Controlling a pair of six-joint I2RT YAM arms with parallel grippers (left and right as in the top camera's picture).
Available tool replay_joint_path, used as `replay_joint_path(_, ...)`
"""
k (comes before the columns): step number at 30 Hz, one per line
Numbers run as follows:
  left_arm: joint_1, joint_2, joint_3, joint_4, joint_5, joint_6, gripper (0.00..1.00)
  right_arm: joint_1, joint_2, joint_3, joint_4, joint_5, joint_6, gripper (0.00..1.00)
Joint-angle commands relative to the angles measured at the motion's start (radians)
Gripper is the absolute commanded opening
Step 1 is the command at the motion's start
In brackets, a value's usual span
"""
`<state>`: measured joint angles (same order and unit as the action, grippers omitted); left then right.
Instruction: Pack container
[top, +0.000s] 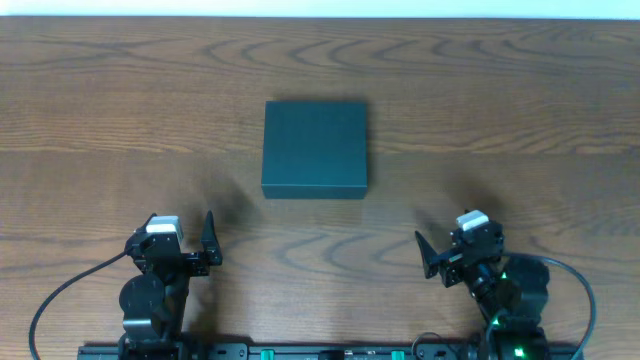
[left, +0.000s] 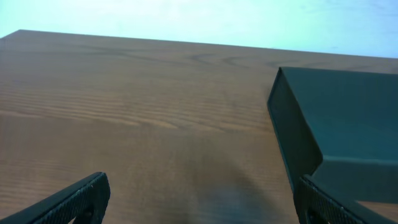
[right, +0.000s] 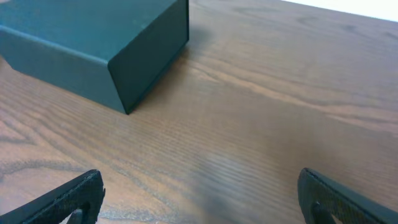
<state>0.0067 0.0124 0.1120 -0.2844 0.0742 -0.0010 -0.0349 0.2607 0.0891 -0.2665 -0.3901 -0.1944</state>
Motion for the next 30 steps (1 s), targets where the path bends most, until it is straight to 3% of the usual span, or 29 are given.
replay_joint_path(1,0.006,-0.008,-0.014,-0.039,-0.006,-0.006,0.95,0.005,-0.101,-0.004,0.001,-0.01,-0.013,0.99)
replay_joint_path(12,0.006,-0.008,-0.014,-0.039,-0.006,-0.006,0.96,0.002,-0.257,-0.004,0.003,-0.01,-0.013,0.99)
replay_joint_path(30,0.006,-0.008,-0.014,-0.039,-0.007,-0.006,0.96,0.002,-0.255,-0.005,0.002,-0.01,-0.013,0.99)
